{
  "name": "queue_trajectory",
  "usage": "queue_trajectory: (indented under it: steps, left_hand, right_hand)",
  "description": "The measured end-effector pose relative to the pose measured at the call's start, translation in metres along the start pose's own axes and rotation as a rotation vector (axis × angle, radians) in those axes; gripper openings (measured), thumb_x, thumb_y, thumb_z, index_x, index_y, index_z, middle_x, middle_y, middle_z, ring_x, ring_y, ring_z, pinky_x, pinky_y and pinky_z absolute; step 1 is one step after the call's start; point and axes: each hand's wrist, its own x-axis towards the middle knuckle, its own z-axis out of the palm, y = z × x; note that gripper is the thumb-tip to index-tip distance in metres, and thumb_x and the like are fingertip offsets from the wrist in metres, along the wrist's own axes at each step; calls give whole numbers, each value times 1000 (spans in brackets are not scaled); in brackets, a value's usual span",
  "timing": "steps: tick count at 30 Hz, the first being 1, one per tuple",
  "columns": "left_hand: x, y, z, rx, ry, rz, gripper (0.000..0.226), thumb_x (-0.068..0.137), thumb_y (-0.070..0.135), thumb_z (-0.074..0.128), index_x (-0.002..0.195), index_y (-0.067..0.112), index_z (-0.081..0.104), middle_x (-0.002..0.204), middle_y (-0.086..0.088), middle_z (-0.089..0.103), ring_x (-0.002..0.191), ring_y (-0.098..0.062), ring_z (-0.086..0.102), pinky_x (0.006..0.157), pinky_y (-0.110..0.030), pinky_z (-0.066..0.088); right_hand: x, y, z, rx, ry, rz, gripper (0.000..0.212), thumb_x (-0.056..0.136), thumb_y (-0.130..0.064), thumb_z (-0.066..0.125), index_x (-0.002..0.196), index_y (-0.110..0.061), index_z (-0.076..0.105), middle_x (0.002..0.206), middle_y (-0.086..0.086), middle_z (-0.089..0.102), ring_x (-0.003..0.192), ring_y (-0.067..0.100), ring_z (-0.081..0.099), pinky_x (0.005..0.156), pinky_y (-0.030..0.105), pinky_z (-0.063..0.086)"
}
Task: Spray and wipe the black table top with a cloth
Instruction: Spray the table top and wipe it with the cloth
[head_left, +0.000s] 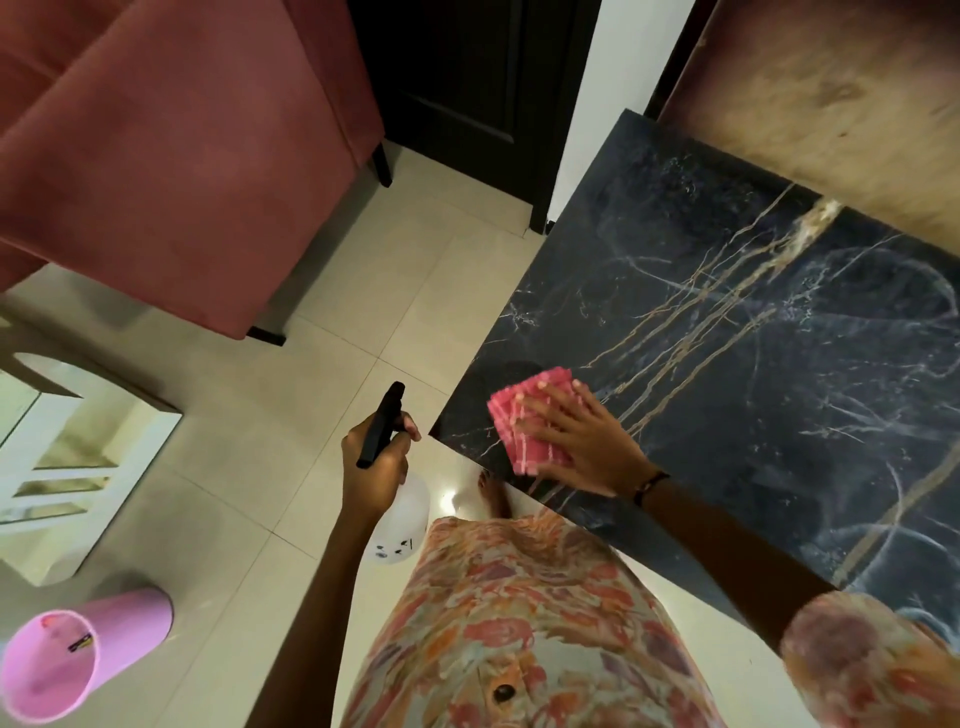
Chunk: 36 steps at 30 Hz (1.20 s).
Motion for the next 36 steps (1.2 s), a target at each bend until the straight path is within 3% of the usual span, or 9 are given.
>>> queue_trajectory:
  steps: [5,10,15,20,25,29,33,36]
  left_hand:
    - [0,0,1,6,-21,-1,25,81,-13,43,74,6,58,77,-33,54,38,-18,34,41,-22,31]
    - [3,1,4,-9,-42,3,31,80,-16,42,72,9,59,73,-18,56,37,-14,34,41,-24,30]
    - [6,7,8,13,-56,34,38,84,-12,45,74,21,62,72,-23,56,36,-11,37,42,-23,31]
    - [10,17,18,19,-87,41,37,86,-12,44,74,19,60,70,-9,58,35,-7,37,40,-19,31]
    - [17,24,30,14,-122,39,29,85,-13,45,74,9,59,69,-13,57,34,-8,38,37,-19,31]
    - [26,34,44,-9,-132,44,10,75,2,49,75,4,59,60,-24,50,34,-11,34,38,-22,28]
    - [34,50,61,-16,-155,55,23,83,-8,47,74,10,59,64,-18,54,35,-7,36,39,-20,29]
    - [43,57,71,-30,-161,36,28,86,-12,45,76,10,59,70,-13,58,36,-6,39,40,-20,31]
  right_hand:
    - [65,-19,-15,37,-40,156,68,87,-70,32,142,-29,40,153,5,34,142,32,27,108,64,25]
    - [54,-60,3,16,-7,-3,63,89,-68,34,140,-32,40,153,4,34,144,31,23,114,62,15]
    - [-20,-29,14,-41,8,-96,64,91,-69,29,145,-34,32,157,4,24,146,31,13,115,60,14]
    - [-15,24,-3,-27,-8,78,63,91,-69,31,144,-35,34,156,3,28,146,29,17,114,58,19]
    - [59,0,-17,30,4,207,66,87,-68,38,141,-31,41,153,6,34,142,33,26,109,66,22]
    - [61,-35,-5,51,25,80,63,88,-68,32,137,-31,46,152,7,36,143,35,22,112,66,8]
    - [9,-18,6,39,51,-83,55,92,-64,34,140,-37,39,155,0,30,145,29,18,115,61,11]
    - [-22,26,4,10,70,-51,56,93,-64,33,142,-37,36,157,0,23,147,28,14,113,62,15]
